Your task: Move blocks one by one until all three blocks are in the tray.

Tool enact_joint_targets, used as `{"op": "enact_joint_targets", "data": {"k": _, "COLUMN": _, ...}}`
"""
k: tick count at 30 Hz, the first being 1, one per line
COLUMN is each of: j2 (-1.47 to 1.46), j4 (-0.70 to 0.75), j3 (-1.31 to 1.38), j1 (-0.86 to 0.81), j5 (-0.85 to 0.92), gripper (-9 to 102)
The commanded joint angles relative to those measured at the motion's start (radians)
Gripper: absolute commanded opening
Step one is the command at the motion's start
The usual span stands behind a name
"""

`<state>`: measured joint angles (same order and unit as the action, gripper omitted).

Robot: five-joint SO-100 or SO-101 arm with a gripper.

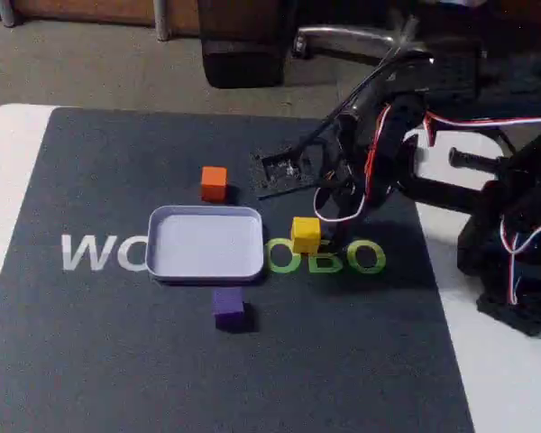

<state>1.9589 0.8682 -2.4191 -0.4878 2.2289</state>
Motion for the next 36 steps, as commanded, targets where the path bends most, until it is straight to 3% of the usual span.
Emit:
{"op": "enact_joint_targets", "data": {"k": 1, "j2": 0.018, "j4": -0.011, "j3": 0.009, "j1": 0.011, "j5": -0.014, "gripper": 22}}
{"op": "enact_joint_targets", "data": {"k": 21, "j2": -0.201, "j4": -0.044, "j3": 0.186, "j1": 0.067, "j5": -0.141, "gripper": 21}}
{"op": "enact_joint_targets", "data": {"k": 36, "j2": -0.215, "j4": -0.046, "j3": 0.193, "j1": 0.054, "j5": -0.141, "gripper": 5}}
